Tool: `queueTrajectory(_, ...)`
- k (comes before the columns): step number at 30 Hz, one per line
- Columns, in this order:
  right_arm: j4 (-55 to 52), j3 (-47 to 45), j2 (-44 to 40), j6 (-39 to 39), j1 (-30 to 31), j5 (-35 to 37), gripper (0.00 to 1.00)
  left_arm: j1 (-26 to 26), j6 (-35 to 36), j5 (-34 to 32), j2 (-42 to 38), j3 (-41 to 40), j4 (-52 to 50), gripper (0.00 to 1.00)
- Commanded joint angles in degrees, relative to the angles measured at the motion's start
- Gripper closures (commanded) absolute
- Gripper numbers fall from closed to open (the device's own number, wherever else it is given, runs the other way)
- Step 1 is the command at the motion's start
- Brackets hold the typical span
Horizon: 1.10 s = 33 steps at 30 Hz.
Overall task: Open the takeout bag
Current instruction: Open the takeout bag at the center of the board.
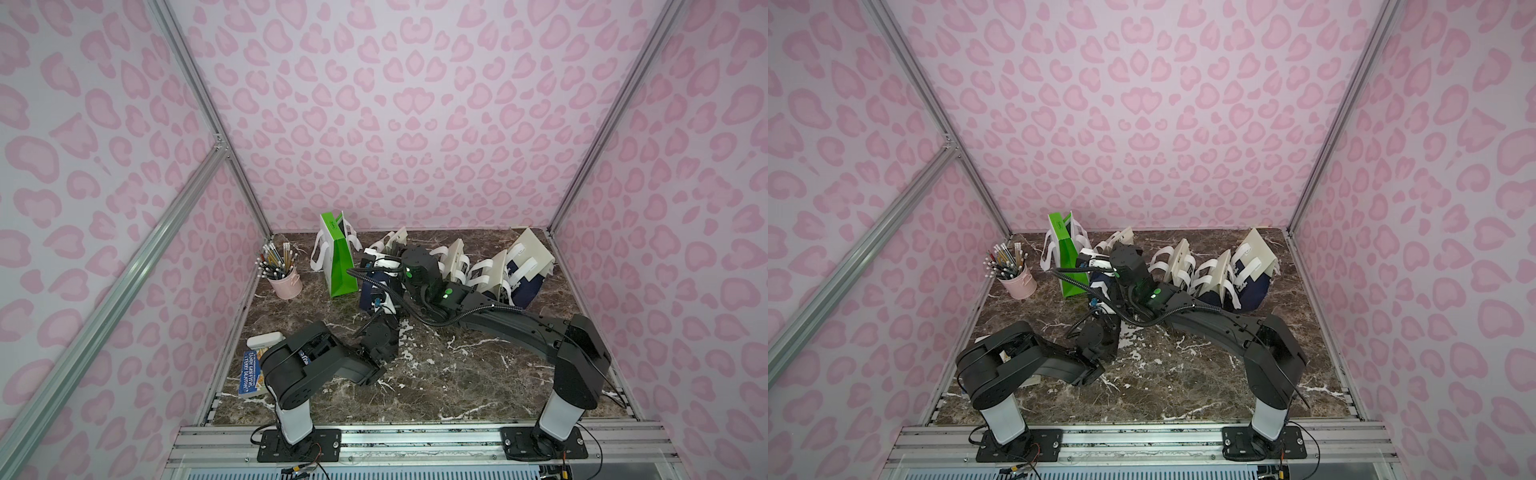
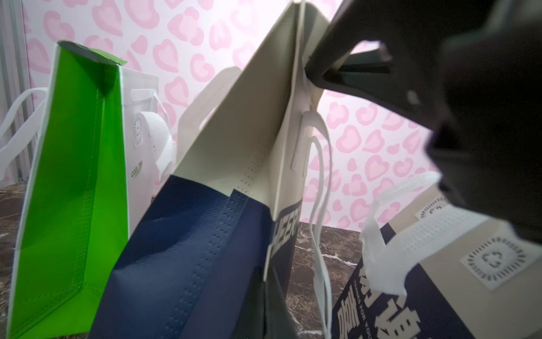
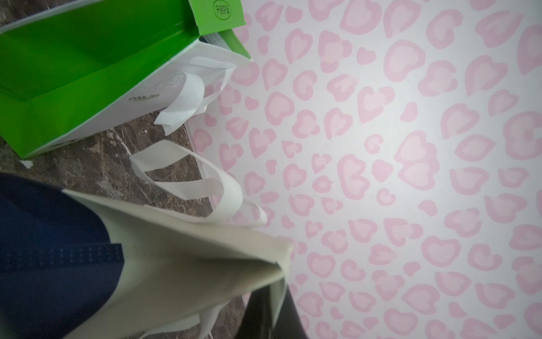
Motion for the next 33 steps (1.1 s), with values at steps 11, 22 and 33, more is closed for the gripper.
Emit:
queueTrajectory(11,-10.99,10.56,-1.67,-8.56,0.15,4.02,1.0,-0.01,-7.33,-2.88,-0.52,1.67,-15.86,0.95)
queueTrajectory(22,-25.22,19.11,-1.3,-4.25,-2.4,-3.7,1.0,0.04,-5.44,-2.67,-0.24,1.59,-18.33,0.95)
queueTrajectory(33,-23.55,9.91,-2.91,14.87,-2.7,-7.5,0.81,-0.34,-2.82,-1.19,-3.76,1.25,-16.39,0.95)
